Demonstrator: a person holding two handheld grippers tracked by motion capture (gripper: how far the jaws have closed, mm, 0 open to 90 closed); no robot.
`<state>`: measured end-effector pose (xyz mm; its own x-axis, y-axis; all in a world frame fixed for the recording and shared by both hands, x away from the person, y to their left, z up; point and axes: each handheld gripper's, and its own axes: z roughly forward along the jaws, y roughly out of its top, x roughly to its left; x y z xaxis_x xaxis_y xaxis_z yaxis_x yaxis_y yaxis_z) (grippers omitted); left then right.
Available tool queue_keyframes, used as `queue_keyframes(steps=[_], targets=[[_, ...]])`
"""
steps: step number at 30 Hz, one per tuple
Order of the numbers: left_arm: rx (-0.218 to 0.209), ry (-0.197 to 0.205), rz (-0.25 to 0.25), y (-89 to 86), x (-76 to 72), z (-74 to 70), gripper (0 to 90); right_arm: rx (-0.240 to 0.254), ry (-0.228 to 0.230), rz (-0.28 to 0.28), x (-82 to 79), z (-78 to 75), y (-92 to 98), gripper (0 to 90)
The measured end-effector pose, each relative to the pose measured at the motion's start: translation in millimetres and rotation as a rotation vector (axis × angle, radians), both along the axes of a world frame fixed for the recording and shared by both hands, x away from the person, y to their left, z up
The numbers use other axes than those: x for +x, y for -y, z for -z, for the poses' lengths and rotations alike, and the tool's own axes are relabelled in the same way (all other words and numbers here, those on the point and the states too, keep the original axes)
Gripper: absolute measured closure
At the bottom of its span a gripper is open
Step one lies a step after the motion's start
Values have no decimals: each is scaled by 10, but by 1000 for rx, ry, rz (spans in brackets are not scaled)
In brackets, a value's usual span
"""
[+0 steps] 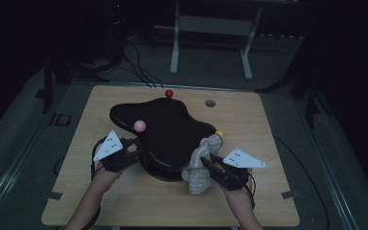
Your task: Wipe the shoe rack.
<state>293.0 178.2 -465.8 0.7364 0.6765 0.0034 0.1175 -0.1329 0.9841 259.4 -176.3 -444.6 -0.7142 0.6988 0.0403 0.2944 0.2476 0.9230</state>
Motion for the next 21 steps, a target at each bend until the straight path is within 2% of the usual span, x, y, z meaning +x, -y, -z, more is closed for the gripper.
queue_keyframes(steps=[2,3,9,11,12,15,17,19,21], targets=[[10,2,-11,-3,2,-6,751,-6,-19,1,2,65,-5,750],[10,2,-11,-3,2,-6,752,-6,-24,2,-7,69,-1,750],[17,3,-11,28,-7,-13,753,26,22,-22,-97,-120,-2,749],[16,7,-11,27,-10,-8,753,23,36,-30,-125,-141,-20,750],[20,8,-12,28,-12,-9,753,17,34,-27,-125,-117,-28,750],[22,9,-10,25,-10,-9,752,3,-16,-28,-91,28,-44,750],[19,8,-7,23,-7,-7,753,-6,-21,-28,-104,47,-34,750],[21,7,-9,27,-9,-10,753,9,-13,-31,-126,-13,-21,750],[17,9,-7,26,-8,-6,753,23,15,-47,-168,-112,-32,750]])
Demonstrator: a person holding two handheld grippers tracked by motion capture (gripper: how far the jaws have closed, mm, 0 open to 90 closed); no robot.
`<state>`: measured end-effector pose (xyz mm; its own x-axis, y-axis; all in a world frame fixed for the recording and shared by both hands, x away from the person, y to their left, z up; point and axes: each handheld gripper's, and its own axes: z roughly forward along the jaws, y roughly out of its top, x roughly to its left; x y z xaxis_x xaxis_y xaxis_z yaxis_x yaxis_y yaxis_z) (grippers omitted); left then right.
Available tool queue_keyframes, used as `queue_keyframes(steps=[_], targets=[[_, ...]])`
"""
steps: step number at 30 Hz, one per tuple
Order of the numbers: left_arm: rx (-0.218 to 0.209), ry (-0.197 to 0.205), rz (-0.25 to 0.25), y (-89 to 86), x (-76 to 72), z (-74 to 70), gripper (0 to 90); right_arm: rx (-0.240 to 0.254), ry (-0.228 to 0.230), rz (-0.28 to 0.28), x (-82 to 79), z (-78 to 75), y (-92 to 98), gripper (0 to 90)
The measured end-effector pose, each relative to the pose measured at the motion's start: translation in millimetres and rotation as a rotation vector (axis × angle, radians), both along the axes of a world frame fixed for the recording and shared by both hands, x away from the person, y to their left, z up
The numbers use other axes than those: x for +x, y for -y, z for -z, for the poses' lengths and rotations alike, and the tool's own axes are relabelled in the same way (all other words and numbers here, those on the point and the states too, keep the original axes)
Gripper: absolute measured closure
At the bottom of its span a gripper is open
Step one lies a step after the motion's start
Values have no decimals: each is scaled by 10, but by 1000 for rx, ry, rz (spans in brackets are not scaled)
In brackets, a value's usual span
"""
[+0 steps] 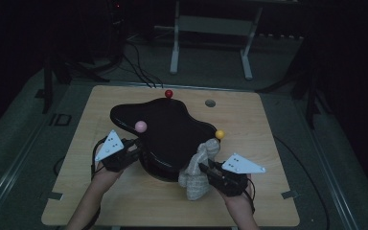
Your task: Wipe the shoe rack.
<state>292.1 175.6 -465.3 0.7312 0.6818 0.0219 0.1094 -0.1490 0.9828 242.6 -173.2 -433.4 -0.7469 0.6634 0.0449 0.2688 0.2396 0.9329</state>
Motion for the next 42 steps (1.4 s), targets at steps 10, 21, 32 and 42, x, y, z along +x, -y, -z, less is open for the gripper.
queue_keyframes(steps=[10,21,32,42], targets=[[2,0,2,4,-7,0,753,-31,-9,-17,-62,23,-69,749],[4,2,5,15,-19,1,753,-9,36,-54,-177,-117,-134,749],[7,5,16,20,-25,1,753,9,76,-117,-349,-257,-259,748],[4,5,16,19,-25,5,753,18,101,-202,-453,-362,-424,747]])
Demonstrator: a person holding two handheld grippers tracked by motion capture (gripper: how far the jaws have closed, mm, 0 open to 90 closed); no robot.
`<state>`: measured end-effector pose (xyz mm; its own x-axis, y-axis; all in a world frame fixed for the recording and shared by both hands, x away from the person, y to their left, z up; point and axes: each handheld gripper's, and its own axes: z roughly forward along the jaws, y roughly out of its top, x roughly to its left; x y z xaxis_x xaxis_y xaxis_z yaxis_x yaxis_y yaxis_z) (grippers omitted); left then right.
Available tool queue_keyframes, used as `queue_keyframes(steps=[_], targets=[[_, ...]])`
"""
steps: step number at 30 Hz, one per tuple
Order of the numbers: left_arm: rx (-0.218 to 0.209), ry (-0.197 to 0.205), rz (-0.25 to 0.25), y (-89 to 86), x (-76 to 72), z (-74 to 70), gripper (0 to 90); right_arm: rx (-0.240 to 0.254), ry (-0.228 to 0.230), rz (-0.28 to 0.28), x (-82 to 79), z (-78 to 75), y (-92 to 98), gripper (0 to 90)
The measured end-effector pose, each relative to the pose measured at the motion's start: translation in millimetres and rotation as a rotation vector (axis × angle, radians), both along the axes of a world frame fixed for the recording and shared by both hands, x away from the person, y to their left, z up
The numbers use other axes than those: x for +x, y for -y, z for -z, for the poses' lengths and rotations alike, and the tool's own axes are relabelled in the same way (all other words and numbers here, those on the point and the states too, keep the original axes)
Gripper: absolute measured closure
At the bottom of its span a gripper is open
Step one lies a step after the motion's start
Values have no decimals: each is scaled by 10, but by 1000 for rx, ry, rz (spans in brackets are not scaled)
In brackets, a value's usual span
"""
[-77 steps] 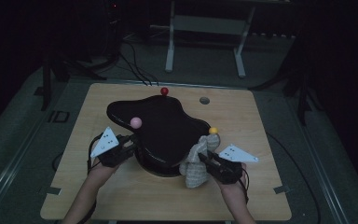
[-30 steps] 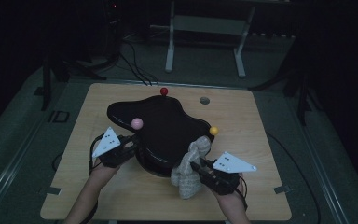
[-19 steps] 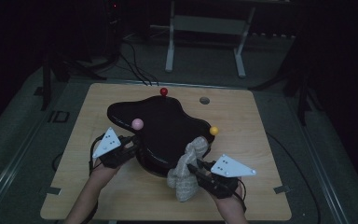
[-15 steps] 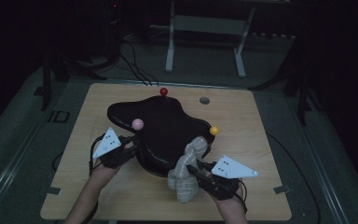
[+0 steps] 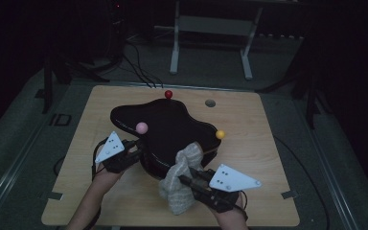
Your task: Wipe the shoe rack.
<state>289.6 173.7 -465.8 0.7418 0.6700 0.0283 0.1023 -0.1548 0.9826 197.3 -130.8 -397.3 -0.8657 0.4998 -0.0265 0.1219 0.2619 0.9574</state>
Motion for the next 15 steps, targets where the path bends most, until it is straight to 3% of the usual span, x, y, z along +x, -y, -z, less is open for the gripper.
queue_keyframes(steps=[4,7,10,13,15], targets=[[-3,2,4,-4,4,5,752,-35,14,-46,-54,34,-134,746],[-3,2,5,-4,5,5,752,2,23,-42,-27,-65,-124,745],[-3,4,8,-6,7,7,752,16,67,-20,-14,-150,-134,745],[0,3,9,-9,9,5,752,8,35,-38,18,-68,-204,746],[0,5,12,-9,9,7,752,-18,46,-59,-21,-33,-245,746]])
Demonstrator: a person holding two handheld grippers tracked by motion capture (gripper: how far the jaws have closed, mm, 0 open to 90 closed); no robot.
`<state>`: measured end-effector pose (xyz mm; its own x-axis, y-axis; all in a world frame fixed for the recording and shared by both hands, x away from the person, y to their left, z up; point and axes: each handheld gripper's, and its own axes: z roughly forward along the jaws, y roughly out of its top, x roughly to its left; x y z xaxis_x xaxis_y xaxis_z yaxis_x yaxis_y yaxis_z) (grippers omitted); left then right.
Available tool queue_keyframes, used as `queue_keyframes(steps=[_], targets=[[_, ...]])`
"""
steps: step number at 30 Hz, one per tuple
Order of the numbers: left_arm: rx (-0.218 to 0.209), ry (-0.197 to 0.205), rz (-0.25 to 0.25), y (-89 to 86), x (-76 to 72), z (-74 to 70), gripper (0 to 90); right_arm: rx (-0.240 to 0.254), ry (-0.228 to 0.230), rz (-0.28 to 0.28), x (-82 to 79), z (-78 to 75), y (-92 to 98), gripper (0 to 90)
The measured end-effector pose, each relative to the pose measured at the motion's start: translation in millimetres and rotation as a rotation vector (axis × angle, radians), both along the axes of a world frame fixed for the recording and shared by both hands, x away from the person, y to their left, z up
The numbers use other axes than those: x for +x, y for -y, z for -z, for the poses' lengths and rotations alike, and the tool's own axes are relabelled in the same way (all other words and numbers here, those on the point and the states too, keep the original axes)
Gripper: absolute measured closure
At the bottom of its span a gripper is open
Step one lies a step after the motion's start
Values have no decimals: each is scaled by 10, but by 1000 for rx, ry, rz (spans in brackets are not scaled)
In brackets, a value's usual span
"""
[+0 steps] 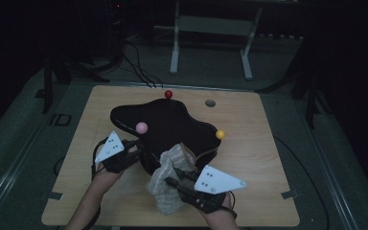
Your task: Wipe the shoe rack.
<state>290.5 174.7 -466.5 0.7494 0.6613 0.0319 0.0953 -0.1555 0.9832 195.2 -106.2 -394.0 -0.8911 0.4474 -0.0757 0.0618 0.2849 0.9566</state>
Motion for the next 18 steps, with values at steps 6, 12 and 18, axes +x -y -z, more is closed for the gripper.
queue_keyframes(steps=[6,12,18], targets=[[2,1,4,-3,3,2,752,33,31,59,27,-108,159,746],[1,0,4,-1,3,3,752,20,-14,65,45,59,253,746],[6,0,2,3,2,0,752,23,-23,117,128,52,387,744]])
